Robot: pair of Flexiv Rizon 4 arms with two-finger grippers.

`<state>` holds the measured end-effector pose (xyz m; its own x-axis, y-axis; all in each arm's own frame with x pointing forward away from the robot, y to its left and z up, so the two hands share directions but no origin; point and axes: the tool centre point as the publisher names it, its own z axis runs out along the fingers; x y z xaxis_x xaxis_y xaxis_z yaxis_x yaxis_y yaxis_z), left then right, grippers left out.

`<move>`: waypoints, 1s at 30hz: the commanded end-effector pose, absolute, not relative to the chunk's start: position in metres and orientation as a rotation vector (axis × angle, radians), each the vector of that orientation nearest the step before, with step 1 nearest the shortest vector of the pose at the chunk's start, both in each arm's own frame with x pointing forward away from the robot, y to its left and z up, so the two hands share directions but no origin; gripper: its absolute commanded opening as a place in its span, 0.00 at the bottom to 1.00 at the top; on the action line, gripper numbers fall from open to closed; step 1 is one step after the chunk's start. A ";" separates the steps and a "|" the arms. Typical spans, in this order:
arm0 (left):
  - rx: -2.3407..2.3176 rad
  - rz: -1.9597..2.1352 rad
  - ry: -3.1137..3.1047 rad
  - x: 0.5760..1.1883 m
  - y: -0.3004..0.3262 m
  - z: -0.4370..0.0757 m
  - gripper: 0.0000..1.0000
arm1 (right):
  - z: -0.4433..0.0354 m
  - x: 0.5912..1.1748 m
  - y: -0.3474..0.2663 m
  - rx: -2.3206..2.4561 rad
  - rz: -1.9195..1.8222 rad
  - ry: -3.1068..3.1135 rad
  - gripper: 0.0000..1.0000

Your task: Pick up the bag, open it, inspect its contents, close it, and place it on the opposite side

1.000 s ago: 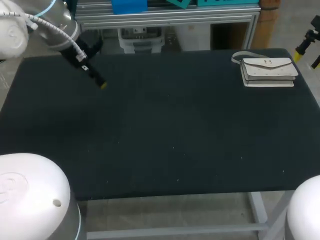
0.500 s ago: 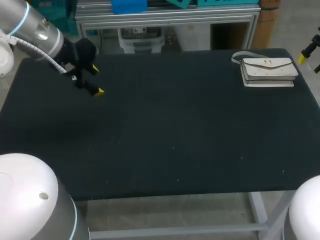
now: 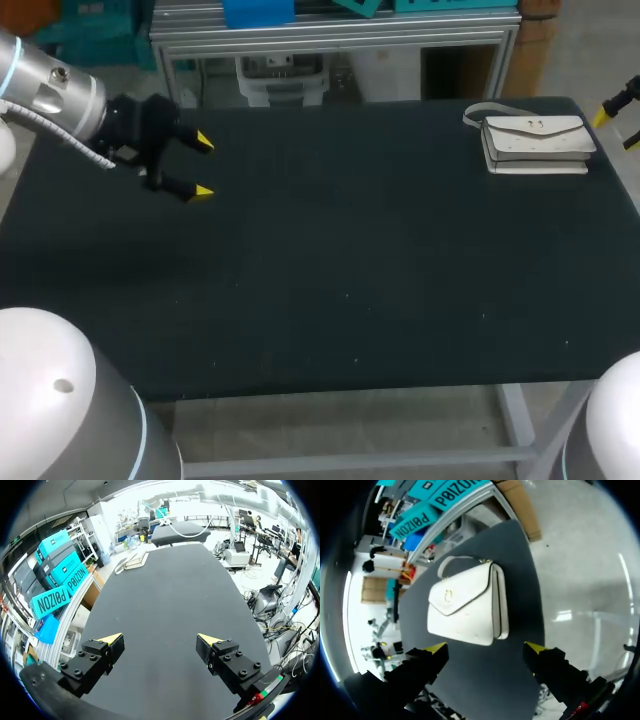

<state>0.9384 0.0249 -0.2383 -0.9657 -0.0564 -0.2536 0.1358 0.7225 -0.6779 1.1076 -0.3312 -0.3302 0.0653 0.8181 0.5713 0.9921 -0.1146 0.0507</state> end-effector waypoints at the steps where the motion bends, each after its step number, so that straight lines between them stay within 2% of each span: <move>1: 0.096 -1.233 2.608 0.942 0.028 -0.243 1.00 | -0.338 1.112 -0.328 -2.053 -0.722 -1.775 1.00; 7: 0.090 -1.230 2.606 0.947 0.032 -0.246 1.00 | -0.352 1.131 -0.321 -2.068 -0.752 -1.717 0.98; 11: 0.085 -1.229 2.608 0.948 0.037 -0.249 1.00 | -0.358 1.140 -0.314 -2.057 -0.766 -1.695 0.80; 13: 0.087 -1.229 2.607 0.948 0.038 -0.250 1.00 | -0.361 1.143 -0.313 -2.060 -0.768 -1.690 0.77; 15: 0.094 -1.232 2.605 0.948 0.040 -0.251 1.00 | -0.364 1.146 -0.311 -2.058 -0.770 -1.686 0.70; 18: 0.119 -1.244 2.598 0.947 0.043 -0.252 1.00 | -0.368 1.151 -0.309 -2.052 -0.770 -1.681 0.67; 21: 0.137 -1.252 2.597 0.946 0.044 -0.253 1.00 | -0.373 1.156 -0.307 -2.049 -0.771 -1.669 0.60; 23: 0.157 -1.247 2.601 0.945 0.044 -0.255 1.00 | -0.375 1.158 -0.305 -2.043 -0.775 -1.662 0.49; 26: 0.196 -1.245 2.613 0.943 0.044 -0.256 1.00 | -0.377 1.161 -0.302 -2.039 -0.780 -1.656 0.48; 30: 0.222 -1.224 2.637 0.942 0.044 -0.259 1.00 | -0.378 1.164 -0.297 -2.030 -0.786 -1.658 0.39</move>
